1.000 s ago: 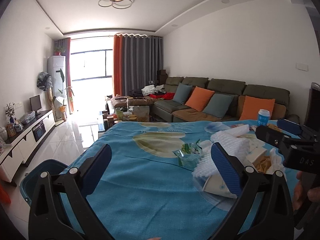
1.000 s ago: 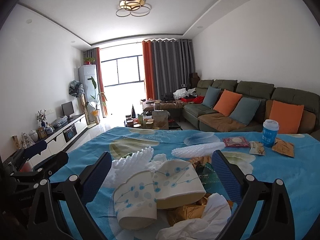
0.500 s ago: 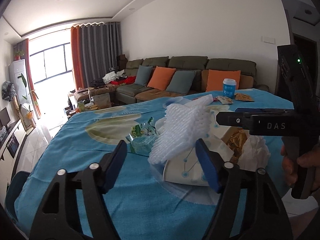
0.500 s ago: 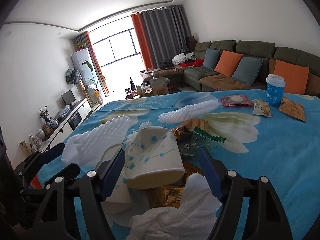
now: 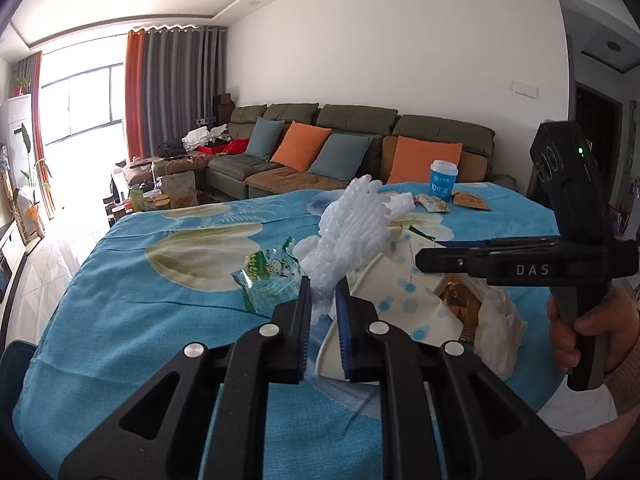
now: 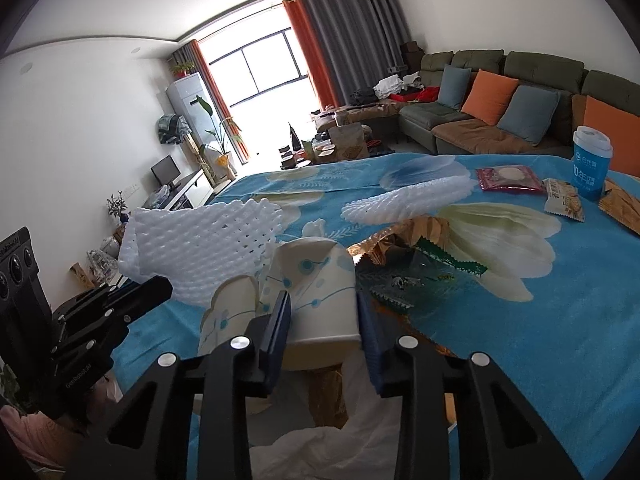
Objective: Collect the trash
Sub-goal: 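Grasp the white foam net with the left tool while the right tool grasps a blue-dotted paper cup, then carry both to the teal bin and release the foam net while the right tool drops the cup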
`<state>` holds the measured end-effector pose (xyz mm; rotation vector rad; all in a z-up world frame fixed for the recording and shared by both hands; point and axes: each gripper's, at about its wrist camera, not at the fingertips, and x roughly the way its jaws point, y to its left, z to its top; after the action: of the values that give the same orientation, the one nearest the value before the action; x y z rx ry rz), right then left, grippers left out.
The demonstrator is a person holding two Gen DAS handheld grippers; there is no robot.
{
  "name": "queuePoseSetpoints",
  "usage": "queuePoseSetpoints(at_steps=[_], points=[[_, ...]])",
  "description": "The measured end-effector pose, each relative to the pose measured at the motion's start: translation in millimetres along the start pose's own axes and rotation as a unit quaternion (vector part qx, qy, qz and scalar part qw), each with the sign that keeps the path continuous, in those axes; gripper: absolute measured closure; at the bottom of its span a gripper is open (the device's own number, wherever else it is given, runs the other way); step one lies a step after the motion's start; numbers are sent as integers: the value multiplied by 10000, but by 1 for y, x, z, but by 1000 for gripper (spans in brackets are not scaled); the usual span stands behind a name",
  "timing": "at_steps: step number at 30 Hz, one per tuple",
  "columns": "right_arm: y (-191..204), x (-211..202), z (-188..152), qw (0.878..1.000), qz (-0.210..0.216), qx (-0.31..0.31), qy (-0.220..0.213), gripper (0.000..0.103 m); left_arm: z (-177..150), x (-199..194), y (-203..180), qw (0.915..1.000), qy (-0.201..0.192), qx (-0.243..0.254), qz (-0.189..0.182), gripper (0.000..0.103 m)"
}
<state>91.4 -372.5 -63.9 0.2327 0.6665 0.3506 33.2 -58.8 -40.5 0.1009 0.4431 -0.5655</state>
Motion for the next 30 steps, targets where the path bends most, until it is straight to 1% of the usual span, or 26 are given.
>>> queuePoseSetpoints(at_steps=[2,7,13,16,19,21,25,30], points=[[2,-3,2,10000,-3,-33,-77,77,3,-5,2,10000,-76,-41,4,91],[6,-16,13,9992,-169,-155,-334,82,10,-23,11,9996,-229,-130,72,91],[10,-31,31,9967,-299,-186,-729,84,16,-50,32,9979,-428,-328,351,91],[18,-39,41,9944,-282,-234,-996,84,16,-65,48,9963,-513,-470,507,91],[27,-43,52,9935,-17,-228,-1118,84,12,-83,64,9939,-589,-591,726,91],[37,-38,56,9933,235,-280,-1092,84,10,-94,77,9917,-611,-707,879,91],[68,-12,63,9920,816,-454,-852,84,1,-113,103,9862,-599,-911,1248,91],[119,36,67,9849,1582,-588,-377,84,-15,-136,140,9749,-512,-1251,1770,91]])
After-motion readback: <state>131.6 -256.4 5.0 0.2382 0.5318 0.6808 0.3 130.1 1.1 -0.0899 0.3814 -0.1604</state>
